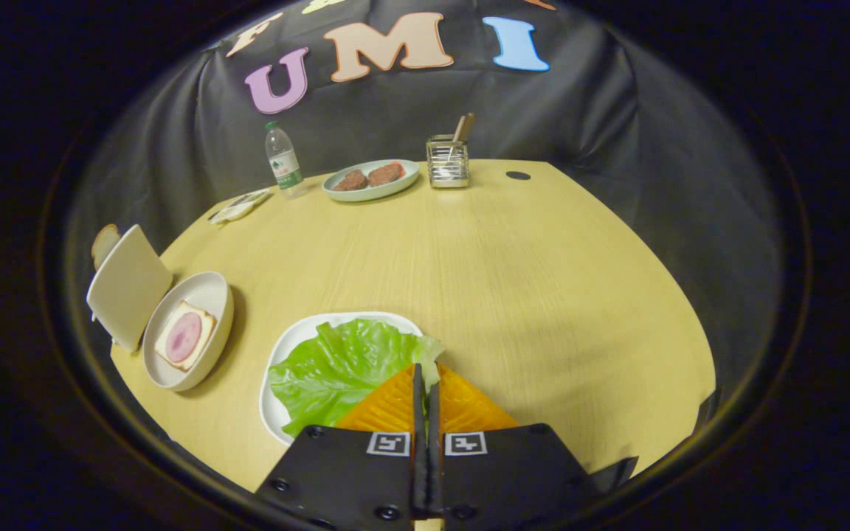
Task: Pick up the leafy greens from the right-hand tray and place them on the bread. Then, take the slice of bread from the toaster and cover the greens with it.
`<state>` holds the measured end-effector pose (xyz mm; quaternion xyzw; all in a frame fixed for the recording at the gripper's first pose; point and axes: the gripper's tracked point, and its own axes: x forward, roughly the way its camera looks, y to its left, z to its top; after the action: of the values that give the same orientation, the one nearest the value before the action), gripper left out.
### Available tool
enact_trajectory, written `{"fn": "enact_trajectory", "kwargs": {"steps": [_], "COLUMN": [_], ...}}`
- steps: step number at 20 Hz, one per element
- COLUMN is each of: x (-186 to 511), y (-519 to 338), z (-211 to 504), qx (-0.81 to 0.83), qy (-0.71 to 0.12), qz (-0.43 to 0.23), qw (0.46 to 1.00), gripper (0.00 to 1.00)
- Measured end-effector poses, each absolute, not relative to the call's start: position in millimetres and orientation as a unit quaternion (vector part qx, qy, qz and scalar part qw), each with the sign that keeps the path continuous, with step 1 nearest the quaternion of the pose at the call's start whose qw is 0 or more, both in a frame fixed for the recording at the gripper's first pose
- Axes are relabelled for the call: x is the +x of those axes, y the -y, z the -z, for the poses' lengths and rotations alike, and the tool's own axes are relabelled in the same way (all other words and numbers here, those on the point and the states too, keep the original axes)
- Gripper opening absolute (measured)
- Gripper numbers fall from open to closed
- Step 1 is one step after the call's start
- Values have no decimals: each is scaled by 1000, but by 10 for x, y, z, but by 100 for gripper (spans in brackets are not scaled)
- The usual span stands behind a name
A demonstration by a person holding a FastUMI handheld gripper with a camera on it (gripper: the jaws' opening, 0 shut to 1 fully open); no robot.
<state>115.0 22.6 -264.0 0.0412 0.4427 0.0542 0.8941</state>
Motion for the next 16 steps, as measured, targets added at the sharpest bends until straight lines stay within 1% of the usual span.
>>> {"fn": "enact_trajectory", "kwargs": {"steps": [6, 16], "x": [1140, 1149], "y": [-308, -223], "z": [2297, 2338], "qx": [43, -40], "qy": [-408, -406], "qz": [-59, -44], "qw": [910, 912], "gripper": [3, 3]}}
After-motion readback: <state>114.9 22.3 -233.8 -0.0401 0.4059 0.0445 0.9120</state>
